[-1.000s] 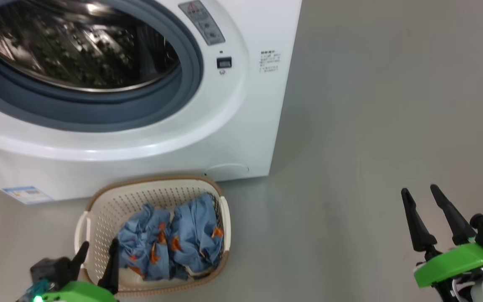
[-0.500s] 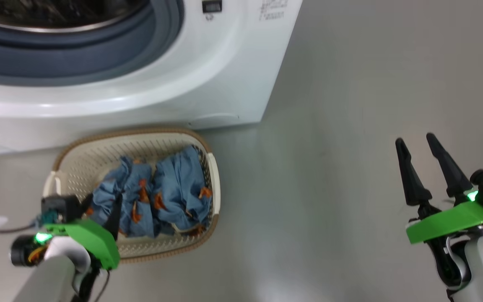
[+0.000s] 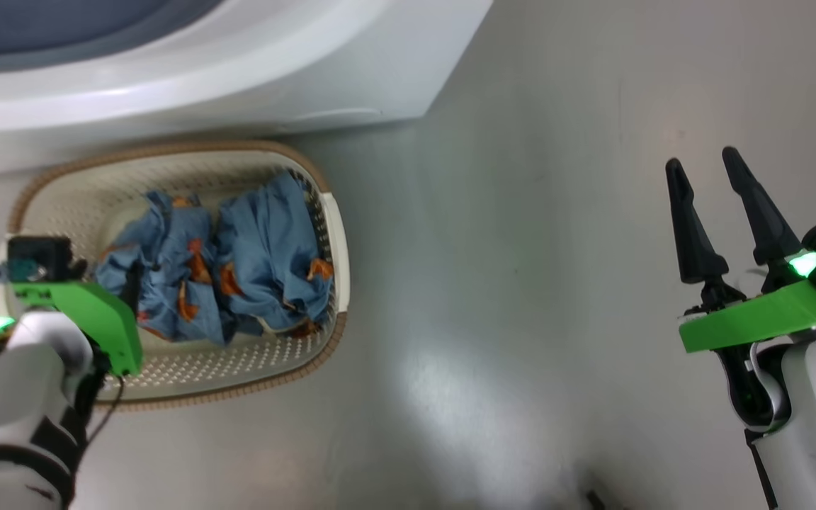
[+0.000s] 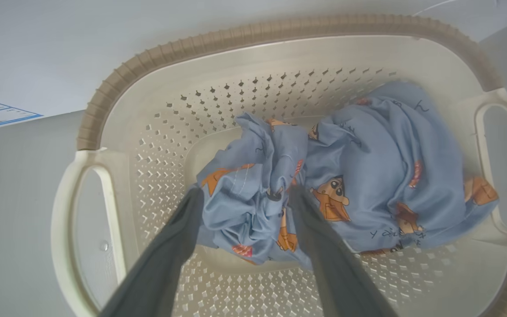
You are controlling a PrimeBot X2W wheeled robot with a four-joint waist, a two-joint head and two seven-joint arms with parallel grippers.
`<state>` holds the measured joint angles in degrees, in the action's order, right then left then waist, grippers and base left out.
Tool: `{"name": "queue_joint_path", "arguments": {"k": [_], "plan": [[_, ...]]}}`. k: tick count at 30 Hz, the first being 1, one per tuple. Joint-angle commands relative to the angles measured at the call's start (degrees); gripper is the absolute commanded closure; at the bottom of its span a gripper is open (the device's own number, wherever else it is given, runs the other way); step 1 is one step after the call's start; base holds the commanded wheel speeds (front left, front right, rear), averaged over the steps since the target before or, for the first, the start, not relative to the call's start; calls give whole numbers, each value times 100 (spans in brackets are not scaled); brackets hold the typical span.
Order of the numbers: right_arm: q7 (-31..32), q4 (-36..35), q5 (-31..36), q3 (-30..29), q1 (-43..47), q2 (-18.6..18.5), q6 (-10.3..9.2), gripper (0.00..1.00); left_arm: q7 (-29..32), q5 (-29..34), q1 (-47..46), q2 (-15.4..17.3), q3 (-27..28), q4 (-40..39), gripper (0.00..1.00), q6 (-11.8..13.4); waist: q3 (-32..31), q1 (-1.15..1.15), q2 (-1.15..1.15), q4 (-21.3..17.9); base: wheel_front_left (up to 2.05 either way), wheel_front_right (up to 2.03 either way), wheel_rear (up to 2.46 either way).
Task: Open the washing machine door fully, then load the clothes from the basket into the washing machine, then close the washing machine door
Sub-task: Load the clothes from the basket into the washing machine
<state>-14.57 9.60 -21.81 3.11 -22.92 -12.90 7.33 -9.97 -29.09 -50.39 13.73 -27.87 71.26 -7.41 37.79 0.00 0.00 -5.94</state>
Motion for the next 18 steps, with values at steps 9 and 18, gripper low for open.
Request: {"name": "queue_joint_path", "arguments": {"k": [9,18], "plan": [[-43,-204,26,219,-200,72,16,0,295,54,-544,504,-120,178,0,-8,787,0,0,-250,0,0,0],[-43,-228,41,286,-333,110,16,0,573,-126,-722,470,-445,100,0,-8,1003,0,0,-272,0,0,0]]}}
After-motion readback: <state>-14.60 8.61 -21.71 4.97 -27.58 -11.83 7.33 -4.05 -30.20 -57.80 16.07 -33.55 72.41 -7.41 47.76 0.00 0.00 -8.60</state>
